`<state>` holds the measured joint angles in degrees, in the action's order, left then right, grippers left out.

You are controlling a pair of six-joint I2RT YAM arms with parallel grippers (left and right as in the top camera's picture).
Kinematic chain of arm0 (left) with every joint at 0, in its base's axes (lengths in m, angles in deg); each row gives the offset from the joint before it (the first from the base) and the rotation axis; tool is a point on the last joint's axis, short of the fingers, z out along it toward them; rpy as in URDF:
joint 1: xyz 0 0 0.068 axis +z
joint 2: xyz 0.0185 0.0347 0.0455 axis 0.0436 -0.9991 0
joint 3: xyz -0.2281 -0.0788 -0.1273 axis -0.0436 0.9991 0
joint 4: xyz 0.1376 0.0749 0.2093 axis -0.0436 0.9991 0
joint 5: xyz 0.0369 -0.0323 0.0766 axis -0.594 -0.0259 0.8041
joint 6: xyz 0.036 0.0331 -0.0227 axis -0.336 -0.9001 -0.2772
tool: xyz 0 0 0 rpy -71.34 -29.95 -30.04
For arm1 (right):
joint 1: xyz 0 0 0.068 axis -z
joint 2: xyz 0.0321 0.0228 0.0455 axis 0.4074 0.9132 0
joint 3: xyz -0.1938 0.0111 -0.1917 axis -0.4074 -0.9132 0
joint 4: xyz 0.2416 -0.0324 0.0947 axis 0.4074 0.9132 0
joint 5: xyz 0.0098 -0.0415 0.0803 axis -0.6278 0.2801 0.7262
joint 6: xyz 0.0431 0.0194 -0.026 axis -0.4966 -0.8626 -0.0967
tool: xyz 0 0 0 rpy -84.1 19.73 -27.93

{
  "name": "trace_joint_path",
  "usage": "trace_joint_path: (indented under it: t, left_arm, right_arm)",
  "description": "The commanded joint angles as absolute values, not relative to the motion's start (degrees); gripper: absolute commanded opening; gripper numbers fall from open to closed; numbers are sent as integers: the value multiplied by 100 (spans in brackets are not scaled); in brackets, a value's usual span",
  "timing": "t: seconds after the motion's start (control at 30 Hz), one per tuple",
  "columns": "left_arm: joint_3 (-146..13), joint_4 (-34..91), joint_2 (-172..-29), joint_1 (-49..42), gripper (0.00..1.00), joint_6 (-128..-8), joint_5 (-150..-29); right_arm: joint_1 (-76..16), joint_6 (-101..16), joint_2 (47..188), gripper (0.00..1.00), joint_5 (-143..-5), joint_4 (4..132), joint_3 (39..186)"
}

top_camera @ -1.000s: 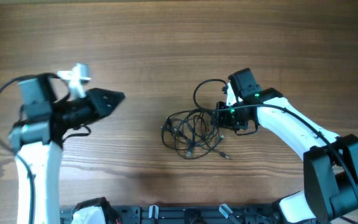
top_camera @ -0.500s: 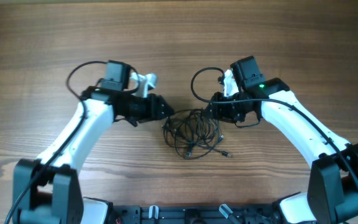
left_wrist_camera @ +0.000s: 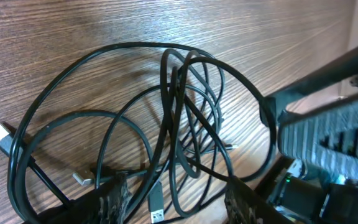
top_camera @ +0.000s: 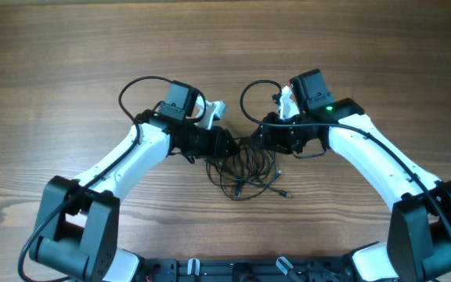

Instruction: Untangle cables

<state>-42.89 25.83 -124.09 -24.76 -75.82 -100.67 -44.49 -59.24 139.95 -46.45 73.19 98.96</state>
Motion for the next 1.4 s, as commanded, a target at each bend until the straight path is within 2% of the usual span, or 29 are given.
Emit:
trace_joint_path:
  t: [0.0, 0.1, 0.2, 0.33, 0.43, 0.57, 0.67, 0.8, 0.93, 0.97, 1.0, 1.03, 1.07, 1.23, 1.37]
  left_arm:
    - [-4285, 2493, -12496, -2596, 52, -7525, -9852]
    - [-4285, 2471, -12496, -2673, 52, -7527, -9734]
    - [-4282, 2471, -12496, -2771, 52, -7527, -9492]
    - [-4282, 2471, -12496, -2823, 50, -7525, -9439]
    - [-4280, 2471, -12496, -2823, 47, -7525, -9341]
    - [-4278, 2454, -12496, -2828, 46, -7525, -9339]
    - [-4280, 2447, -12496, -2828, 45, -7525, -9339]
    - [-4278, 2451, -12496, -2828, 46, -7525, -9339]
    - [-4278, 2456, -12496, -2828, 45, -7525, -9339]
    - [-4278, 2458, -12496, -2828, 40, -7525, -9339]
    - [-4274, 2460, -12496, -2828, 29, -7525, -9339]
    - [-4274, 2473, -12496, -2828, 11, -7527, -9339]
    - [-4274, 2482, -12496, -2828, 4, -7527, -9339]
    - [-4274, 2550, -12496, -2828, 4, -7530, -9271]
    - [-4274, 2830, -12496, -2819, 4, -7499, -8534]
  right_arm:
    - [-4685, -6138, 13902, 37, -5063, 7169, 9966]
    - [-4803, -6197, 13910, 39, -5255, 7103, 9966]
    - [-4810, -6319, 13995, 35, -5279, 7057, 9966]
    - [-4810, -6348, 14085, 4, -5292, 7053, 9959]
    - [-4810, -6234, 14083, 4, -4862, 6895, 9961]
    - [-4810, -4949, 14059, 5, -2582, 6124, 9985]
    - [-4810, -4772, 13915, 4, -1747, 5685, 10038]
    - [-4810, -4820, 13523, 5, -1924, 5344, 10038]
    - [-4807, -4888, 13014, 5, -2709, 5278, 10038]
    - [-4807, -4885, 12881, 5, -2844, 5276, 10038]
    - [-4807, -4883, 12756, 4, -2943, 5276, 10038]
    - [-4807, -4883, 12599, 4, -3052, 5276, 10038]
    - [-4807, -4883, 12487, 4, -3131, 5278, 10038]
    - [-4807, -4973, 11982, 4, -3642, 5278, 10038]
    - [-4755, -4973, 11626, 4, -3976, 5300, 10038]
